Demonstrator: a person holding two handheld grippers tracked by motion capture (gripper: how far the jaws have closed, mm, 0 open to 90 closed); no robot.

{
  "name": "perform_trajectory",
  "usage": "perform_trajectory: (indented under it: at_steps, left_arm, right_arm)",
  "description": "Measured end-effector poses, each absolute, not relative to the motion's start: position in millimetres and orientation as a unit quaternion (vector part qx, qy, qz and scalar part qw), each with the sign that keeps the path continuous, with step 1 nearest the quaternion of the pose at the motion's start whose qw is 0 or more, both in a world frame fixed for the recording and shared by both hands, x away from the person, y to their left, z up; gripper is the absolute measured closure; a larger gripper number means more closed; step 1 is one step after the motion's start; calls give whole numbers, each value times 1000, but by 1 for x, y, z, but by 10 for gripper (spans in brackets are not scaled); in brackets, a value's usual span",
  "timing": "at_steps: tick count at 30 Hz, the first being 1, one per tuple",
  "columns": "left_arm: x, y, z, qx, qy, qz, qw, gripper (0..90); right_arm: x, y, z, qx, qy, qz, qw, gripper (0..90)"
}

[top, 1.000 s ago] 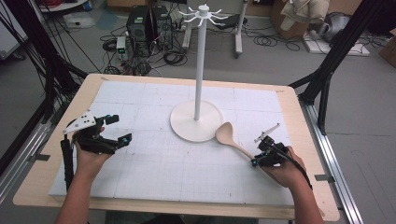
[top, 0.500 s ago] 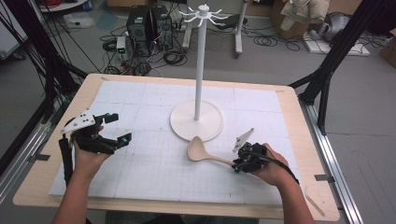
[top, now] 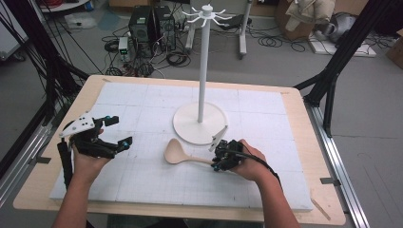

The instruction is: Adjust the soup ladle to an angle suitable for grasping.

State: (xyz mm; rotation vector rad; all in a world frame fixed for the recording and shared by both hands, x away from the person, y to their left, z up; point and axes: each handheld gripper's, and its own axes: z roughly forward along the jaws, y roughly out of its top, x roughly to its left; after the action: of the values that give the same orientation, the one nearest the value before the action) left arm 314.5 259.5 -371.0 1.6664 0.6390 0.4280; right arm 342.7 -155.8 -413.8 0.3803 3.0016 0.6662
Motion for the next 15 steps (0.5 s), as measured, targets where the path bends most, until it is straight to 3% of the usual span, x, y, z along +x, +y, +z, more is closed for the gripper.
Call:
perform_trajectory:
  at_steps: [15]
  left_arm:
    - [314, 256, -371, 719, 276, 181, 612, 17]
  right_arm:
    - [347, -103, -418, 77, 971, 226, 16, 763]
